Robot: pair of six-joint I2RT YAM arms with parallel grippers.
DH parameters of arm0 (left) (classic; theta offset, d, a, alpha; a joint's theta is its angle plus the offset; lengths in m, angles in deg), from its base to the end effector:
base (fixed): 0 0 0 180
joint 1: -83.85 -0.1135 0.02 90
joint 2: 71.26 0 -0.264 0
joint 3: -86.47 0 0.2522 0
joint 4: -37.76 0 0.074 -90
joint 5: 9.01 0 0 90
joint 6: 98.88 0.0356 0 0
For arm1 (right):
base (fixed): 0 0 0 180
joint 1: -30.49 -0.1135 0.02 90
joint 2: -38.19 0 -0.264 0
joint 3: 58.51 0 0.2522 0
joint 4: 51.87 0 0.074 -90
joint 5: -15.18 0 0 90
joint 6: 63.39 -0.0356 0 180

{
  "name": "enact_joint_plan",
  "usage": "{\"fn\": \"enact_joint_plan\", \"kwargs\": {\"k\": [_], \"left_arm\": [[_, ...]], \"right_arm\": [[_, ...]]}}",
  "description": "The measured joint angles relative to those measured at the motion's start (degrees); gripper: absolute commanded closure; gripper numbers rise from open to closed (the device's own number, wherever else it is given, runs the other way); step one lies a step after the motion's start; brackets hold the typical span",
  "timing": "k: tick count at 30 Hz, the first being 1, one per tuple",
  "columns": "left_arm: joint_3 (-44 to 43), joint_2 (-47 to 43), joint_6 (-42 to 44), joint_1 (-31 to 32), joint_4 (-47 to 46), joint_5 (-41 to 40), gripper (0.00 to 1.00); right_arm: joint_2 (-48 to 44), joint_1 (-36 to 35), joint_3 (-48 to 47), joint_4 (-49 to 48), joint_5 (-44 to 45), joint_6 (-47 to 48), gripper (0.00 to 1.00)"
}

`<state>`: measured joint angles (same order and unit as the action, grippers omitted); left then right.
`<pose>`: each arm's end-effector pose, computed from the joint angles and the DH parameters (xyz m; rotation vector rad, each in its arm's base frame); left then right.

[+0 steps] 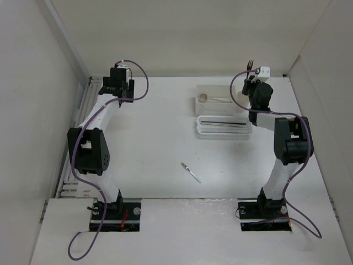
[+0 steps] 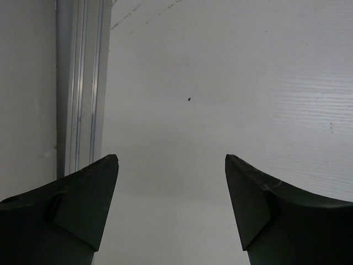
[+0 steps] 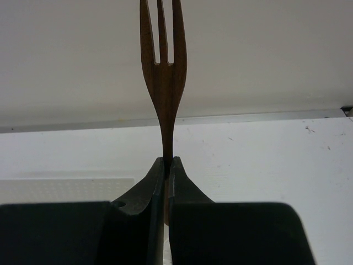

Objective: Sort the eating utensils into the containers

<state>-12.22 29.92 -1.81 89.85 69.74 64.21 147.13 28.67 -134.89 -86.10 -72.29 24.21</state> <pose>0.4111 -0.0329 0.3004 0.0790 2.1602 0.3284 0.4276 0.0120 0.2307 0.0428 1.5411 0.0244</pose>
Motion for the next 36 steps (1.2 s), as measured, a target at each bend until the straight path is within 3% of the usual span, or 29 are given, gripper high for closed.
{"fn": "enact_joint_plan", "kwargs": {"k": [19, 23, 24, 27, 36], "left_arm": [[-0.4, 0.2, 0.9, 0.0, -0.3, -1.5, 0.25], [-0.4, 0.2, 1.0, 0.0, -0.3, -1.5, 0.25], [-0.4, 0.2, 1.0, 0.0, -0.3, -1.5, 0.25], [-0.4, 0.2, 1.0, 0.0, -0.4, -1.5, 0.25], [-0.4, 0.2, 1.0, 0.0, -0.5, -1.5, 0.25]], "right_arm": [[0.9, 3.4, -0.3, 0.6, -10.7, 3.2, 0.97], [0.9, 4.0, -0.3, 1.6, -11.8, 3.7, 0.77], [0.9, 4.2, -0.3, 1.7, -12.2, 3.8, 0.51], [0.9, 4.6, -0.3, 2.2, -13.0, 4.1, 0.35], [-1.0, 4.9, -0.2, 3.8, -14.1, 4.4, 0.33]]}}
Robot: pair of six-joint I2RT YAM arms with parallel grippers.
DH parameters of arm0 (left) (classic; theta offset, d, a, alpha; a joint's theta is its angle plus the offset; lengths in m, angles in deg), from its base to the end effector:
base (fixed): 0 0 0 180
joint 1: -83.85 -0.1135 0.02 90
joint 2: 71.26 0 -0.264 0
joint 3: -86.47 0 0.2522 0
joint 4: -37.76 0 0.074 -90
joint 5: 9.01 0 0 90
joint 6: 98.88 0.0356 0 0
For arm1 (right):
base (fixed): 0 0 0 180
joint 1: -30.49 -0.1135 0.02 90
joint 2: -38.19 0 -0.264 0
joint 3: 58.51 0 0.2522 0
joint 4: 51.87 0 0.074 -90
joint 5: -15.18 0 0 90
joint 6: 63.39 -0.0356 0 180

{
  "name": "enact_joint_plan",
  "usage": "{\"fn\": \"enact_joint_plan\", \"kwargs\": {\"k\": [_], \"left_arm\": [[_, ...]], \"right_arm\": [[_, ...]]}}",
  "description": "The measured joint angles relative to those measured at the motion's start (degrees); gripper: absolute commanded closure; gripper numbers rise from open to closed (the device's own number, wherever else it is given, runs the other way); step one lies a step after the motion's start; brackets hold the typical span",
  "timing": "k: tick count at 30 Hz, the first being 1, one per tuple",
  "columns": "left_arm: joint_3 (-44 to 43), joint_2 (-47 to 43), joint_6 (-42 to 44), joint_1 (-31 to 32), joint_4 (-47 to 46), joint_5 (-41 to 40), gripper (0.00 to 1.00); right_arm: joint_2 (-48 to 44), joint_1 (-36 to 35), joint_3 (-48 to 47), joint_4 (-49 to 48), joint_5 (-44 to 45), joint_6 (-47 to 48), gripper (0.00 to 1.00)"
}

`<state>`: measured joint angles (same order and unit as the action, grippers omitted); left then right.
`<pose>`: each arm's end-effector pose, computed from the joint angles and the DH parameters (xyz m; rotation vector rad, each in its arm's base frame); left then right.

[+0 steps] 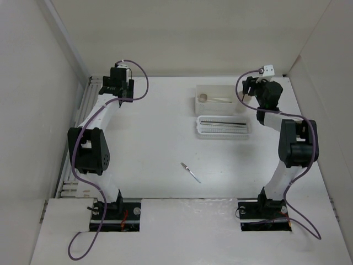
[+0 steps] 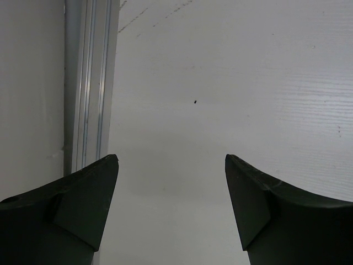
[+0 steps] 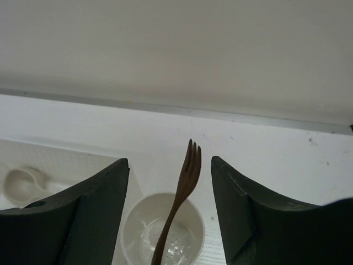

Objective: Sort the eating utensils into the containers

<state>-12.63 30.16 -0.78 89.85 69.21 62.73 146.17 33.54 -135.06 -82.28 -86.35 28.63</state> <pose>0.4128 -0.0322 0.3021 0.0803 2.1474 0.3650 0.4253 -0.0155 0.2312 -0.1426 1.5826 0.0908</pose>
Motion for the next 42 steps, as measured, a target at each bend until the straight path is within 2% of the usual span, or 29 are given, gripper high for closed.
{"fn": "enact_joint_plan", "kwargs": {"k": [5, 8, 9, 11, 15, 18, 21, 25, 27, 28, 29, 30, 31, 36, 42], "left_arm": [[0.0, 0.0, 0.0, 0.0, 0.0, 0.0, 0.25], [0.0, 0.0, 0.0, 0.0, -0.1, 0.1, 0.25], [0.0, 0.0, 0.0, 0.0, -0.1, 0.2, 0.25], [0.0, 0.0, -0.1, 0.0, -0.2, 0.5, 0.25], [0.0, -0.4, -0.4, 0.0, -0.2, 1.1, 0.25], [0.1, -1.5, -0.9, 0.0, -0.2, 1.9, 0.25], [0.6, -3.7, -1.4, 0.0, -0.2, 3.1, 0.25], [1.6, -7.0, -2.1, 0.0, -0.3, 4.3, 0.25], [2.4, -8.6, -2.4, 0.1, -0.5, 4.8, 0.25], [2.5, -8.7, -2.5, 0.1, -0.5, 4.9, 0.25], [2.8, -9.2, -2.6, 0.3, -0.7, 5.0, 0.25], [3.1, -9.5, -2.6, 0.5, -0.8, 4.9, 0.25], [3.5, -9.9, -2.6, 0.8, -0.7, 4.9, 0.25], [5.2, -11.7, -2.6, 3.0, -0.8, 4.9, 0.25], [6.8, -14.7, -2.6, 3.3, -1.3, 5.2, 0.24]], "right_arm": [[-9.2, -0.2, 1.4, 1.8, -0.6, 1.2, 0.31], [-17.4, -1.9, 1.4, 4.4, 0.8, 3.6, 0.25], [-19.8, -3.0, 0.9, 6.8, 1.6, 4.7, 0.21], [-23.5, -7.6, -2.5, 13.8, 3.3, 7.6, 0.16], [-25.6, -21.2, -9.7, 31.0, 4.8, 12.1, 0.03], [-26.2, -32.2, -7.8, 42.6, 5.8, 12.8, 0.0], [-26.5, -43.8, -0.9, 51.4, 8.7, 11.6, 0.0], [-27.0, -54.8, 7.4, 60.0, 10.1, 6.4, 0.11], [-28.0, -57.0, 11.1, 60.8, 10.7, 3.6, 0.19], [-28.7, -57.6, 12.5, 61.3, 11.1, 2.4, 0.19], [-29.2, -58.4, 13.5, 61.5, 11.6, 1.4, 0.23], [-29.5, -58.8, 14.3, 61.5, 12.2, 0.4, 0.34], [-29.5, -59.1, 14.7, 61.5, 12.8, -0.4, 0.36], [-26.1, -59.8, 14.8, 60.5, 15.6, -4.1, 0.38], [-19.6, -61.1, 14.1, 60.4, 14.8, -5.5, 0.42]]}}
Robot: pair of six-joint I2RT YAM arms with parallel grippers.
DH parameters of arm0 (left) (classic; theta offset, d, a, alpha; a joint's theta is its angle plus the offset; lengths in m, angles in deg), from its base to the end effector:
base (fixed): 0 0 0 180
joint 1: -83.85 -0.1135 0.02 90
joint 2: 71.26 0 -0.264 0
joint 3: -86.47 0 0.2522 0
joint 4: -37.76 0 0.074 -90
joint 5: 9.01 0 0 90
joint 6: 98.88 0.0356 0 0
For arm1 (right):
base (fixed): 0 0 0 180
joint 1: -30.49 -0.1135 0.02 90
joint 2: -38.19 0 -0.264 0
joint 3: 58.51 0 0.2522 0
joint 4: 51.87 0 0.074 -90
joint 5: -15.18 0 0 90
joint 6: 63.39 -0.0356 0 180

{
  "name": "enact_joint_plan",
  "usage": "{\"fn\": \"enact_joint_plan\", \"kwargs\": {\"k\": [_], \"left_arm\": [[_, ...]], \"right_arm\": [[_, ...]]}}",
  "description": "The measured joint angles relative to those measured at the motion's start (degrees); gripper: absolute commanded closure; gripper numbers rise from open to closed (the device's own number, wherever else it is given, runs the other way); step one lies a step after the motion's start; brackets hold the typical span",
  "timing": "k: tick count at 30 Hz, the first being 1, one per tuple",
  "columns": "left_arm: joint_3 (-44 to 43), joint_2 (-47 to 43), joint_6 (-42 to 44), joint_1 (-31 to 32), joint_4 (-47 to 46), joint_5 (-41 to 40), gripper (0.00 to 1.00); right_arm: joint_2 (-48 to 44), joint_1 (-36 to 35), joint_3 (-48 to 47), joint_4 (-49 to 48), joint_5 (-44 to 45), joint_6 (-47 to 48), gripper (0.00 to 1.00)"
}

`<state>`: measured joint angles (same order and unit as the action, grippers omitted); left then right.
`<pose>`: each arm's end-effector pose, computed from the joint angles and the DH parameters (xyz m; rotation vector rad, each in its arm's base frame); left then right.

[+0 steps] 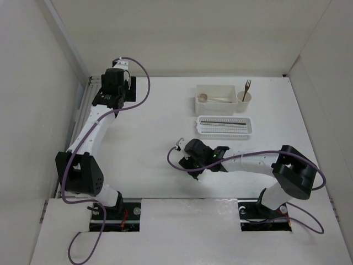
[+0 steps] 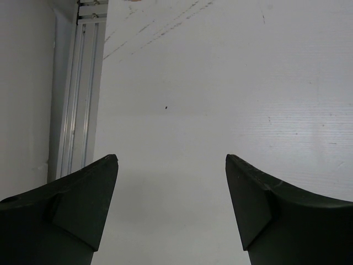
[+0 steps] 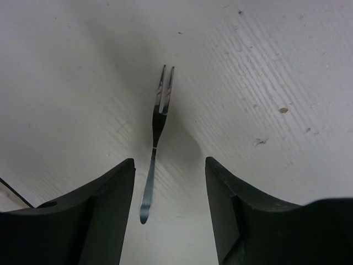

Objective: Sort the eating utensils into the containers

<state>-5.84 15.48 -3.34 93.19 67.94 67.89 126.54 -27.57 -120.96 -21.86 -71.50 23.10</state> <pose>0.3514 -0.0496 0.3563 0.1121 1.9900 0.1858 0.1608 0.2541 0.1765 -1.1623 2.3044 0.3407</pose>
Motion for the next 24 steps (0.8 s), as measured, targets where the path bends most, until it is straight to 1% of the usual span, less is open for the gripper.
{"fn": "enact_joint_plan", "kwargs": {"k": [7, 11, 15, 18, 19, 22, 23, 24], "left_arm": [[0.1, -0.9, 0.0, -0.1, -0.4, -0.2, 0.24], [0.1, -0.9, 0.0, -0.1, -0.3, -0.2, 0.24], [0.2, -0.9, 0.1, -0.1, -0.4, -0.5, 0.24], [0.3, -0.9, 0.2, -0.1, -0.4, -0.5, 0.24], [0.4, -0.9, 0.2, -0.1, -0.4, -0.5, 0.24], [0.5, -0.9, 0.2, -0.1, -0.4, -0.6, 0.24], [0.5, -0.9, 0.2, -0.1, -0.4, -0.7, 0.24], [0.6, -0.9, 0.2, -0.1, -0.4, -0.7, 0.24]], "right_arm": [[0.8, -1.7, 0.0, 0.2, 1.7, -4.8, 0.43], [2.0, -3.6, -0.2, 0.1, 5.8, -7.4, 0.43], [4.9, -5.0, -1.7, -0.3, 8.1, -9.3, 0.5], [5.0, -5.4, -1.8, -0.8, 8.5, -10.1, 0.59], [5.1, -5.4, -1.8, -1.0, 8.5, -10.3, 0.68], [5.6, -5.4, -1.8, -2.3, 8.5, -10.8, 0.81], [5.8, -5.4, -1.8, -2.8, 8.5, -10.9, 0.97], [5.8, -5.4, -1.8, -3.1, 8.6, -11.0, 1.0]]}}
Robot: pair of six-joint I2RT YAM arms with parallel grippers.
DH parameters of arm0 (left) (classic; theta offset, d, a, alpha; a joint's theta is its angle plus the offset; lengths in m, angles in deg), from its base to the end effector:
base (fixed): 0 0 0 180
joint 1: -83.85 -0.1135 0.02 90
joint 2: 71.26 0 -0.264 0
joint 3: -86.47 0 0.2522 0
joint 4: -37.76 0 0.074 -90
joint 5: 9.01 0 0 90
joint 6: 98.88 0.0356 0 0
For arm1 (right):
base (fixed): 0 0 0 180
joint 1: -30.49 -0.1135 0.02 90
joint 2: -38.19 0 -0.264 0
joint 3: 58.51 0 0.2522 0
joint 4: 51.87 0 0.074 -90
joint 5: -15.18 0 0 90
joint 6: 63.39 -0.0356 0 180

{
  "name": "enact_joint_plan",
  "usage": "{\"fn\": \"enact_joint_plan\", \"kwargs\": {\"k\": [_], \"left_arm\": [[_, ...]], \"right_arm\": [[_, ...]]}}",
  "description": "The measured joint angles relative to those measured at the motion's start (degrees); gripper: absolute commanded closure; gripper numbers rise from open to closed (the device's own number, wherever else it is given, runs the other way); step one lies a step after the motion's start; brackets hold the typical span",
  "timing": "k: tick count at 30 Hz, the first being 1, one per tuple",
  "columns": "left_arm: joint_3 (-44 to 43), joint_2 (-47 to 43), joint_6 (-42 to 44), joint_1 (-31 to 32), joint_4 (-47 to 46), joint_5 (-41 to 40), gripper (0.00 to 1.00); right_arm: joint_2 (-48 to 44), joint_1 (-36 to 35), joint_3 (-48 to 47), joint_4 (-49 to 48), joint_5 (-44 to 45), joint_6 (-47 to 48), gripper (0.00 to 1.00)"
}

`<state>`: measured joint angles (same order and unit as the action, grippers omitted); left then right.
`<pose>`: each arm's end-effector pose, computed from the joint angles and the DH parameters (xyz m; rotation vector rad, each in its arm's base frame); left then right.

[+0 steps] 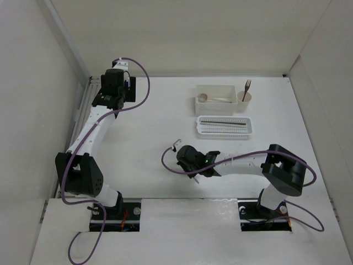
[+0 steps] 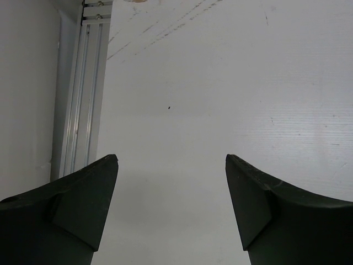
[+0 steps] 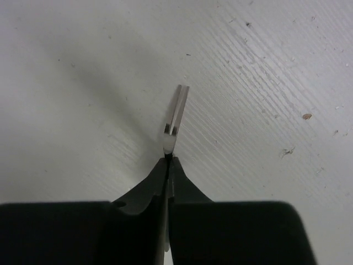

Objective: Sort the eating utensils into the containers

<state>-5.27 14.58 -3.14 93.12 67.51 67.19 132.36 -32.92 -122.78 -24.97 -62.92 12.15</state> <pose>0.3478 -0.0482 0.3588 0.1036 1.9770 0.1991 0.1486 0.2806 0.1600 -0.9848 2.3548 0.2711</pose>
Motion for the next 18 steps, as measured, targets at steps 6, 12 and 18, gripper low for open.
{"fn": "enact_joint_plan", "kwargs": {"k": [6, 12, 18], "left_arm": [[0.6, -0.1, 0.0, 0.0, 0.1, -0.2, 0.24], [0.6, -0.1, 0.0, 0.0, 0.0, -0.2, 0.24], [0.6, -0.1, 0.0, -0.2, -0.1, -0.2, 0.24]], "right_arm": [[-1.2, 0.0, 0.9, 0.2, 2.3, -0.5, 1.0], [-8.2, 0.9, 0.2, 0.3, 4.3, 3.1, 1.0], [-15.8, 14.3, -9.3, -1.9, 1.2, 10.5, 1.0]]}}
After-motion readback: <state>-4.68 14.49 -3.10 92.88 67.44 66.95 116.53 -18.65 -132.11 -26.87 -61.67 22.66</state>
